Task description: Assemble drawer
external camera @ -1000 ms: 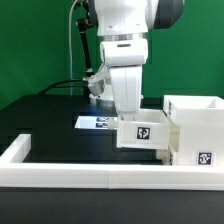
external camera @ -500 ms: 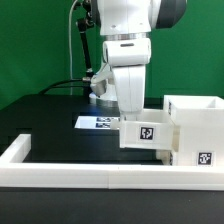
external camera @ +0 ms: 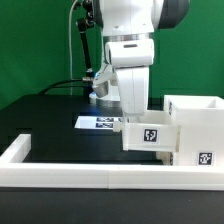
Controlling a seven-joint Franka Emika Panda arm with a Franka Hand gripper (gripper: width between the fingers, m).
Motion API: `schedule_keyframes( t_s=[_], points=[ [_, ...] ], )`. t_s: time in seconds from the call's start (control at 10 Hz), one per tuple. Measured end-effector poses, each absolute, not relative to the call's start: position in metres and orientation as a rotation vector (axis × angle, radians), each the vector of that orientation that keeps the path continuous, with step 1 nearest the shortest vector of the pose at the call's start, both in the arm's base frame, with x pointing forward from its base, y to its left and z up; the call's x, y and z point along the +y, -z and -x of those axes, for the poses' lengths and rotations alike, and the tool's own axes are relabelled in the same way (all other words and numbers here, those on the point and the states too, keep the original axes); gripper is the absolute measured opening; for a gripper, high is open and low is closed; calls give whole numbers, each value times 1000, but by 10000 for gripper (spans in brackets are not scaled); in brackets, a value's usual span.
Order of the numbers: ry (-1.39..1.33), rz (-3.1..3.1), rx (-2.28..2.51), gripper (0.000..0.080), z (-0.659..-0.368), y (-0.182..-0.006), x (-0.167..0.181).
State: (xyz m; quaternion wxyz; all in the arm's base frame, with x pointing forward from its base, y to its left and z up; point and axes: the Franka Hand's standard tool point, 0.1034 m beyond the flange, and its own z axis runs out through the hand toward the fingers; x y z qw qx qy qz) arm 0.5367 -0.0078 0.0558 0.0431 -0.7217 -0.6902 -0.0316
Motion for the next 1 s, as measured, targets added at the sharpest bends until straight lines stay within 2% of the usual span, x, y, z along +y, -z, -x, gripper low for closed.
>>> schedule_keyframes(
  t_s=[1.0],
  points=[
    [69,2195,-2103,42,-537,-58,-7]
  ],
)
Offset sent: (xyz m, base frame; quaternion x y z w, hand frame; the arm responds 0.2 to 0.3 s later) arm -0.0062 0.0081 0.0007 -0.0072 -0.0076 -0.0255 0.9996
